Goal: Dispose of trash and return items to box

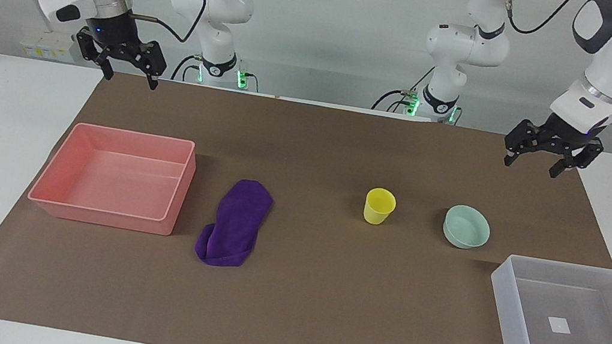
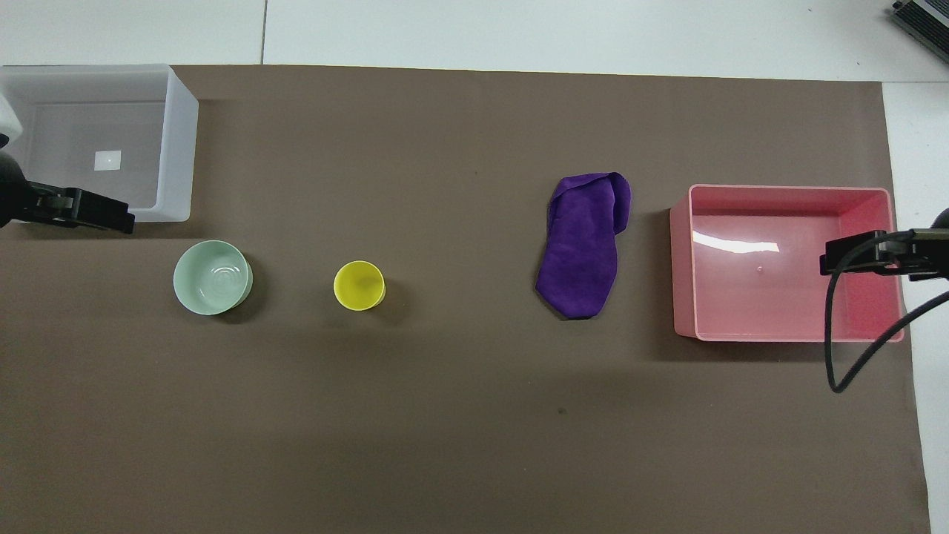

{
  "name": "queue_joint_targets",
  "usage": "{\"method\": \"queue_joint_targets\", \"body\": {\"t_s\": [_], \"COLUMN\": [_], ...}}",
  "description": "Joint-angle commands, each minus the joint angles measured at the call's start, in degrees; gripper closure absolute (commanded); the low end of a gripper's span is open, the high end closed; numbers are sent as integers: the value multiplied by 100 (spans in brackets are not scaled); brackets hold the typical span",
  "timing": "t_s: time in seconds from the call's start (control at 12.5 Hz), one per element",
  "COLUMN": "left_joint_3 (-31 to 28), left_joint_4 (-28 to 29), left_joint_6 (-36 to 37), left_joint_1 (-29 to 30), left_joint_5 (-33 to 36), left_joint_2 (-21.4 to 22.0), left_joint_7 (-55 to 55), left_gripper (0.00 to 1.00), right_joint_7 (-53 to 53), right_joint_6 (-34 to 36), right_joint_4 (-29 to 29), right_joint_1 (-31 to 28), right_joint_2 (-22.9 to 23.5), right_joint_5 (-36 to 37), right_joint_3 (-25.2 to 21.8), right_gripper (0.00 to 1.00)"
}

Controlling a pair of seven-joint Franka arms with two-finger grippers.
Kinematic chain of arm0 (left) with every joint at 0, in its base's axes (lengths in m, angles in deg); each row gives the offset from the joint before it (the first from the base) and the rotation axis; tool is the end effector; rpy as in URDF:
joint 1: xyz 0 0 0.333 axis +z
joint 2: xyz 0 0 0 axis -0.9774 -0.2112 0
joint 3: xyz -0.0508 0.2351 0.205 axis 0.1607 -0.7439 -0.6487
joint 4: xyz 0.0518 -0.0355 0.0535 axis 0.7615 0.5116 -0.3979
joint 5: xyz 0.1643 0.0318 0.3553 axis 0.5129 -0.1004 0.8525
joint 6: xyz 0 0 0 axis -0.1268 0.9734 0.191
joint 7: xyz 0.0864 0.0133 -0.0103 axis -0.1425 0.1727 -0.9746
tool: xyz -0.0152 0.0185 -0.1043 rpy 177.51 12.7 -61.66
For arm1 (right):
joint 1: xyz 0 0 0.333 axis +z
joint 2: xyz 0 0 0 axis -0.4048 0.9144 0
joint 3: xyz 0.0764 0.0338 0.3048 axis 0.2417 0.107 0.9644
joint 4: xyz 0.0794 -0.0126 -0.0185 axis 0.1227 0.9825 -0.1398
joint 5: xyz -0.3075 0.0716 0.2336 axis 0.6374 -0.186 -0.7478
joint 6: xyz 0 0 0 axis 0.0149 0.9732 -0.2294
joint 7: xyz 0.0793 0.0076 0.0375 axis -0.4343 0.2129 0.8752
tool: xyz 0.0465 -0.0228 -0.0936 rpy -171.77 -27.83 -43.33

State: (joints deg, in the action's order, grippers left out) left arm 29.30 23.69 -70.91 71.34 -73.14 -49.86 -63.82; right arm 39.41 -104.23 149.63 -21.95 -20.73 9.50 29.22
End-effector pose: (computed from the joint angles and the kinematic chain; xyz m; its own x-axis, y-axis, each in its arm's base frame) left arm 0.5610 -0.0453 0.6245 0.9839 -0.1691 0.0577 -0.1711 -0.9847 0.0314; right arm 0.5250 -0.0111 0.6300 0.9965 -0.0840 0.0049 -0.0841 -0.9962 0.0205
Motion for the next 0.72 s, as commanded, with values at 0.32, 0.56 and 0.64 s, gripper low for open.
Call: {"method": "queue_joint_targets", "body": {"t_s": [0.32,0.56,0.64], "left_joint_3": [3,3,3], "left_joint_4": [226,429,507], "left_joint_6": [54,-525,-613], "left_joint_1": [-4,-4,-4], "left_joint_5": [-34,-34,-34], "left_joint_2": [136,154,154], "left_joint_7": [-55,-38,-12], "left_gripper": [0,0,0], "right_joint_7": [143,143,117], "right_joint_6": [-111,-112,-94], "right_joint_4": [163,163,172], "right_joint_1": [-35,-96,-97], "right_joint_2": [-136,-136,-136], "right_joint_5": [-355,-355,-355], "right_joint_3": [-2,-2,-2], "right_gripper": [0,0,0]}}
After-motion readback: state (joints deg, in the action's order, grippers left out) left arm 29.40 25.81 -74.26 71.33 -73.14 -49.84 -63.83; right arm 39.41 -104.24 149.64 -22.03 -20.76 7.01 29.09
